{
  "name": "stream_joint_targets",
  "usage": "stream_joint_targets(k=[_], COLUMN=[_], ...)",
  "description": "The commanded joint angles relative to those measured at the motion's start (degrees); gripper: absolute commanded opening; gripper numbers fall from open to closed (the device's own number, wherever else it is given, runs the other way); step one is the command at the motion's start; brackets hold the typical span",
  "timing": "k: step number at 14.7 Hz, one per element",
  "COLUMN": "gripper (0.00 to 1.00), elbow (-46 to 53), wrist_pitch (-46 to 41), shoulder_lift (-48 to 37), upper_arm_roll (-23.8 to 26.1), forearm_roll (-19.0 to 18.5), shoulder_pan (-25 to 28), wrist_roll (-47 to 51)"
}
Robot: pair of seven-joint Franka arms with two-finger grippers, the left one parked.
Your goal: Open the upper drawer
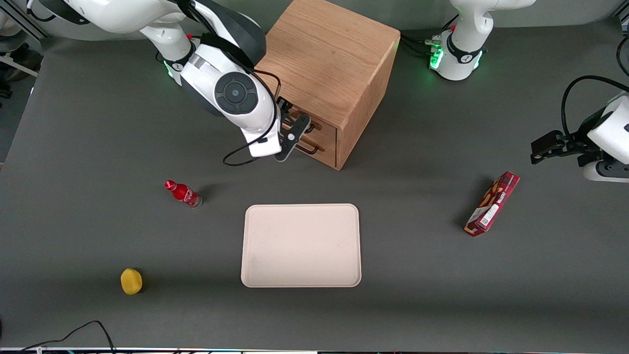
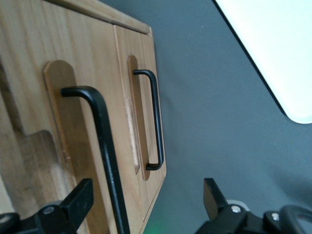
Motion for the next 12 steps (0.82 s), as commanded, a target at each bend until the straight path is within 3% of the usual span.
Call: stream_joint_targets(k=[1,12], gripper=[1.00,1.00], elbow=[-2.0,-5.9], wrist_pitch=[1.7,7.2], shoulder_lift=[-0.5,-0.7], upper_arm_roll=[1.6,1.9], forearm_roll=[-1.3,-1.7], shoulder_pan=[-1.7,-2.5], wrist_roll=[0.2,1.0])
